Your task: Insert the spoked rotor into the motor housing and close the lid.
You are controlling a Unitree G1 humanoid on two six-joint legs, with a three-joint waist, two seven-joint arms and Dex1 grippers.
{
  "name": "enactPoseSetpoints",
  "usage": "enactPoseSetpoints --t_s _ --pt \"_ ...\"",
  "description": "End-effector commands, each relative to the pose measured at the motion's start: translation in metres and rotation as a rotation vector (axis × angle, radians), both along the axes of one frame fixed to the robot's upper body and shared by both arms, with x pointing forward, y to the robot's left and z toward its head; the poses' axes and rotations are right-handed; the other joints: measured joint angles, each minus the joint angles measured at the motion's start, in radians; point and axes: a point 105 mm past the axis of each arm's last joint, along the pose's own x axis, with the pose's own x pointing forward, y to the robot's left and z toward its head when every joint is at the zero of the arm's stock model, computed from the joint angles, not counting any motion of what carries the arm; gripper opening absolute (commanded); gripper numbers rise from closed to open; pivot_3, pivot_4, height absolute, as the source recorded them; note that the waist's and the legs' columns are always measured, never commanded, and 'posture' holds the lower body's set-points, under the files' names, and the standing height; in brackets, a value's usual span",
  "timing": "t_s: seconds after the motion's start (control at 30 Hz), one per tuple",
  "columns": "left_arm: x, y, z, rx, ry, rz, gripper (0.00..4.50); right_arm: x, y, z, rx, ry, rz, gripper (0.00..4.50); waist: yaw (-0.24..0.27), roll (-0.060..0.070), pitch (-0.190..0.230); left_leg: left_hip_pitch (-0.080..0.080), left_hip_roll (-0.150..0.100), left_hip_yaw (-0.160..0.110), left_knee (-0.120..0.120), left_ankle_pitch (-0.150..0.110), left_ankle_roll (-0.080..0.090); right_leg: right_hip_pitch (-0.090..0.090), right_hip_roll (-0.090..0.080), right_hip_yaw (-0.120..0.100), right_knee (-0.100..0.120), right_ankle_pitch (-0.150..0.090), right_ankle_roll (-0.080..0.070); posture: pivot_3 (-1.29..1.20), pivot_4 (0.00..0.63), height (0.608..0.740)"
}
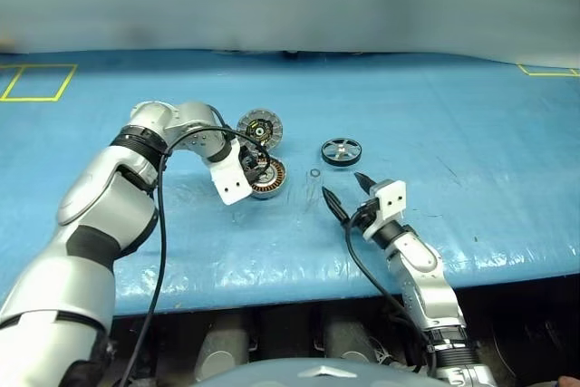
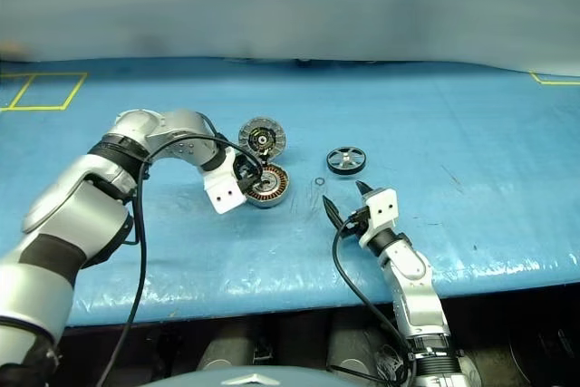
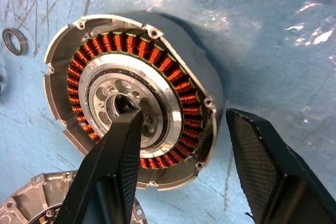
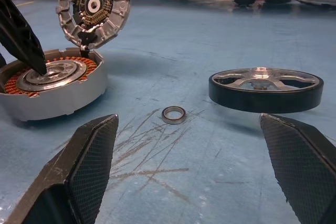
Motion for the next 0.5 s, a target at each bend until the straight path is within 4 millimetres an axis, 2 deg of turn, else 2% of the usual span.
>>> enactPoseSetpoints --t_s 0.03,0.5 --pt "-0.010 0.001 0.002 -0.006 0.004 -0.089 2.62 0.001 0.003 0.013 0.008 -0.050 0.018 4.50 0.000 0.000 0.000 0.000 0.000 0.000 0.000 0.000 0.000 0.000 0.000 0.000 0.000 0.000 0.000 0.00 0.150 0.740" --pt "-0.034 0.027 -0.012 0.006 0.077 -0.073 2.62 0.002 0.008 0.011 -0.002 -0.035 0.049 4.50 -0.002 0.000 0.000 0.001 0.001 0.001 0.000 0.000 0.000 0.000 0.000 0.000 0.001 0.000 0.000 0.00 0.150 0.740"
